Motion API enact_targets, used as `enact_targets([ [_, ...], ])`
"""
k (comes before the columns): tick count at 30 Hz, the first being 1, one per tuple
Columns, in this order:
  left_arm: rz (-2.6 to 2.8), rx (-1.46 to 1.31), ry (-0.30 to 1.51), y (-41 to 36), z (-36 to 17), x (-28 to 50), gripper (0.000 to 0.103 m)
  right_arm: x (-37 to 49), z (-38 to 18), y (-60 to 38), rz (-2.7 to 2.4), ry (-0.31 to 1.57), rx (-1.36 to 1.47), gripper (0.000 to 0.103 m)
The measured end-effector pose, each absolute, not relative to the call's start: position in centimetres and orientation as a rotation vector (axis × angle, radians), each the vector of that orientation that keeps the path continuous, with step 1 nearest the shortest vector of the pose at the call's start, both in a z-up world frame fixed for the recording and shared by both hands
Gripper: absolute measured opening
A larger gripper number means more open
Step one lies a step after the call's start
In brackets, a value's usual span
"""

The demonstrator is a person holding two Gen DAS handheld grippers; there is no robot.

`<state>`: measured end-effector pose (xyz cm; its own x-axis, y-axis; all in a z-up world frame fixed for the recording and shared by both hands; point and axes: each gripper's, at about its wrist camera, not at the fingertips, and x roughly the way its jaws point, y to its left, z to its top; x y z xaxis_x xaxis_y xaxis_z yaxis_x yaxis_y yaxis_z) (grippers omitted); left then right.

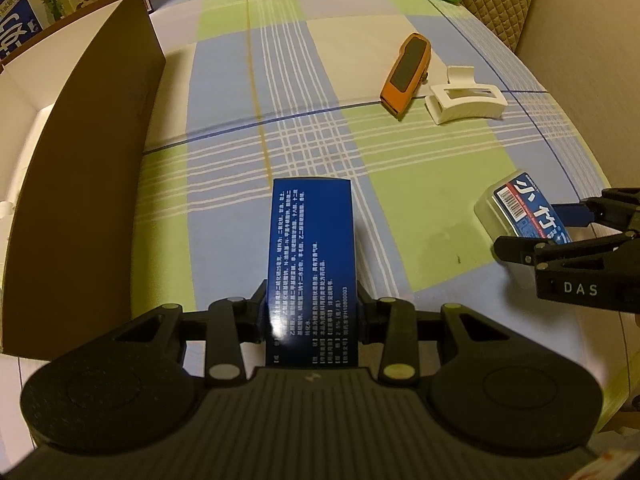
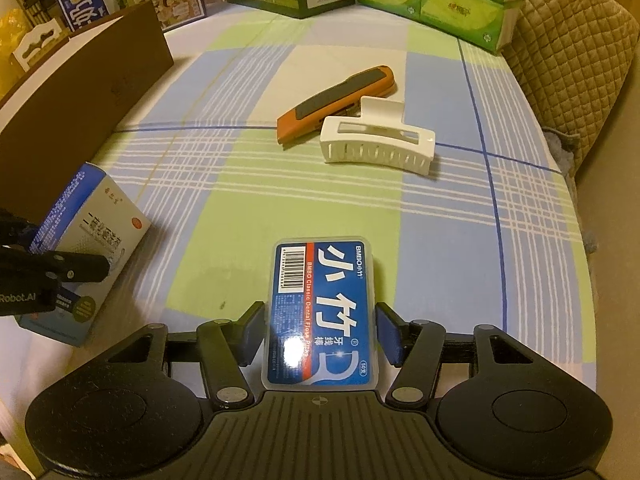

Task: Organize rigid objects
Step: 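Carry the medicine box and toothbrush case with both tools over the brown box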

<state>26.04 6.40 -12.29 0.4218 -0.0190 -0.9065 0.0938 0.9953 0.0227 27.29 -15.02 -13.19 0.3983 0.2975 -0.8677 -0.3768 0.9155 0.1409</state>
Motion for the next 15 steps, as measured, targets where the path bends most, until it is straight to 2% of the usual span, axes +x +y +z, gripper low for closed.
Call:
enact_targets([
  [15, -0.08, 0.038, 1.05, 7.2, -9.1, 25.0, 0.034, 26.5, -10.0, -14.1, 0.499, 1.012, -0.057, 0.054],
])
